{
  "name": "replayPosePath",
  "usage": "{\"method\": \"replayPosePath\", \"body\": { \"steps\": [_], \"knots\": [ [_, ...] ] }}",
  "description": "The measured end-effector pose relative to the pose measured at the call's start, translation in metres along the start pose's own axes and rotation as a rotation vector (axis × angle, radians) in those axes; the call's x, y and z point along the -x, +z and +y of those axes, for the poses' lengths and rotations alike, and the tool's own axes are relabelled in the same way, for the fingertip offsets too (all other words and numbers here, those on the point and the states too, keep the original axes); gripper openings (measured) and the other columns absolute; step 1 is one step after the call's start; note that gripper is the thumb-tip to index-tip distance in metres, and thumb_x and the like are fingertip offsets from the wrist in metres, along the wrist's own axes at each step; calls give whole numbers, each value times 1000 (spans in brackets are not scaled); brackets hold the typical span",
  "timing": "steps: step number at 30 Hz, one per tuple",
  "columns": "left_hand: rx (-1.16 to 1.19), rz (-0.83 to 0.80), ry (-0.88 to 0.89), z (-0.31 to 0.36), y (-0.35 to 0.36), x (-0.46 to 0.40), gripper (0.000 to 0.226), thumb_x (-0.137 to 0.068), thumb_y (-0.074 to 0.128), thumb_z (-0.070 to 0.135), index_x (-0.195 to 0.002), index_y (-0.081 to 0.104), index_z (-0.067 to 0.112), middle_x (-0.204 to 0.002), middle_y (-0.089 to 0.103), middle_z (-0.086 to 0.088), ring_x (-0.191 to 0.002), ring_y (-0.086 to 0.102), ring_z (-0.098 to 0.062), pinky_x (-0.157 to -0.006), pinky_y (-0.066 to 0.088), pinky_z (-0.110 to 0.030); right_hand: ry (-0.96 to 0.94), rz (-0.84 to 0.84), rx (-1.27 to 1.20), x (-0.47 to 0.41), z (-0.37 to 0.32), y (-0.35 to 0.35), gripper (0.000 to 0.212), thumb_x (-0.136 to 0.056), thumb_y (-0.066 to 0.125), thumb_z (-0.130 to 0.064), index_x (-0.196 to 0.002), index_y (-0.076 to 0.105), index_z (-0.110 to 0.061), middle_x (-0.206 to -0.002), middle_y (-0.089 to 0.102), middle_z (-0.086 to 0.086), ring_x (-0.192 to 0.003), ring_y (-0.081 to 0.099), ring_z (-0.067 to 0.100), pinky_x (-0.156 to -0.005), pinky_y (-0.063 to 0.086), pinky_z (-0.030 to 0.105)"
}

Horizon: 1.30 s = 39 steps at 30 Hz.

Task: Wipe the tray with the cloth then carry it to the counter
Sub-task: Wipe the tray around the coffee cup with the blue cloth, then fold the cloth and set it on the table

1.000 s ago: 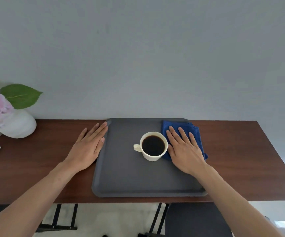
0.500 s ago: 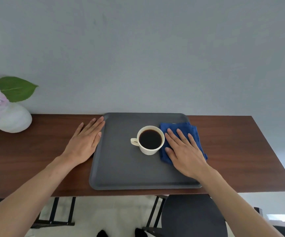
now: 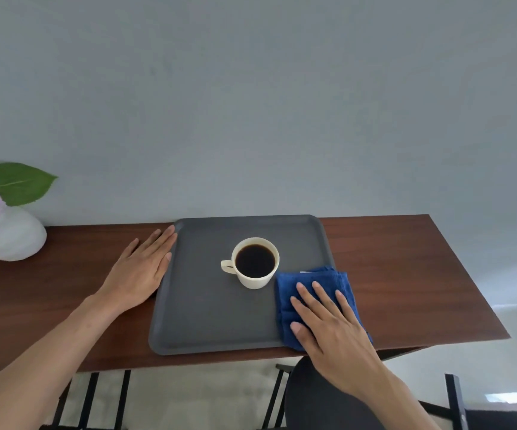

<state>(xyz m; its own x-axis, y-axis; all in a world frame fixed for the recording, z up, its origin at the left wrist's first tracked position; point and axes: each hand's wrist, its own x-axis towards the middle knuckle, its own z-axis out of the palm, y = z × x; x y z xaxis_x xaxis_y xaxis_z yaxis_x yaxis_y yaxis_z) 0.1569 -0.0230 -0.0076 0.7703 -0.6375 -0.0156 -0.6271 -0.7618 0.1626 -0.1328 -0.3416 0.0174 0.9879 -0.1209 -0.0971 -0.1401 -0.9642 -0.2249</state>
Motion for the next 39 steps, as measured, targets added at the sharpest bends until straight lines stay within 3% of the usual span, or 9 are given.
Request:
{"method": "replayPosePath", "body": {
  "steps": [3, 6, 9, 12, 15, 19, 25, 32, 39],
  "knots": [
    [-6, -6, -24, 5, -15, 1, 68, -103, 3, 61, -165, 10, 33, -172, 3, 16, -158, 1, -6, -128, 20, -47, 81, 229, -37, 7, 9, -11, 53, -109, 29, -53, -153, 48, -31, -165, 36, -8, -155, 25, 15, -124, 22, 47],
    [1, 120, -155, 26, -41, 19, 64, -106, 22, 58, -159, 38, 25, -164, 40, 3, -152, 37, -22, -117, 39, -51, 235, 296, -74, 17, 33, -19, 53, -107, 35, -55, -148, 52, -28, -148, 55, -4, -134, 50, 20, -107, 46, 43],
    [40, 259, -254, 80, -60, 59, 39, -106, 41, 48, -109, 73, 27, -101, 77, 2, -92, 71, -30, -77, 56, -47, 324, 220, -89, 21, 52, -19, 63, -101, 30, -61, -154, 43, -29, -133, 56, -1, -116, 53, 21, -88, 55, 37],
    [53, 205, -230, 156, -53, 103, 38, -103, 43, 54, -78, 55, 28, -63, 60, 10, -59, 62, -17, -54, 49, -35, 347, 157, -56, 17, 56, -17, 66, -100, 23, -63, -157, 34, -31, -120, 51, -1, -105, 53, 18, -77, 54, 31],
    [159, 144, -84, 228, -35, 112, 34, -104, 37, 58, -117, 64, 42, -95, 70, 20, -83, 69, -5, -66, 54, -30, 344, 155, -71, 13, 56, -17, 70, -96, 14, -66, -156, 33, -33, -109, 46, -3, -97, 56, 16, -71, 55, 29],
    [86, 12, -96, 292, -12, 78, 63, -106, 22, 62, -161, 18, 32, -131, 54, 6, -112, 59, -12, -78, 48, -28, 314, 170, -73, 12, 58, -12, 57, -105, 32, -55, -155, 38, -29, -110, 57, -3, -90, 67, 15, -64, 50, 25],
    [-121, -45, -210, 305, 14, 58, 70, -107, 26, 56, -165, 7, 24, -135, 50, -8, -109, 59, -25, -89, 48, -42, 244, 266, -63, 7, 58, 2, 36, -94, 71, -33, -123, 68, -13, -77, 62, -5, -50, 61, 13, -40, 34, 20],
    [-78, -139, -191, 312, 13, 55, 65, -110, 33, 42, -164, 11, 14, -136, 53, -7, -117, 58, -21, -97, 46, -38, 284, 243, -52, 3, 50, 1, 43, -101, 60, -35, -138, 58, -14, -94, 66, 3, -69, 69, 19, -50, 44, 26],
    [-17, -146, -138, 319, 10, 48, 70, -109, 44, 31, -164, 7, 7, -143, 47, -7, -124, 55, -19, -99, 48, -33, 241, 333, 21, 0, 57, 11, 61, -49, 99, -12, -103, 71, -11, -71, 59, -4, -45, 57, 11, -33, 40, 21]
  ]
}}
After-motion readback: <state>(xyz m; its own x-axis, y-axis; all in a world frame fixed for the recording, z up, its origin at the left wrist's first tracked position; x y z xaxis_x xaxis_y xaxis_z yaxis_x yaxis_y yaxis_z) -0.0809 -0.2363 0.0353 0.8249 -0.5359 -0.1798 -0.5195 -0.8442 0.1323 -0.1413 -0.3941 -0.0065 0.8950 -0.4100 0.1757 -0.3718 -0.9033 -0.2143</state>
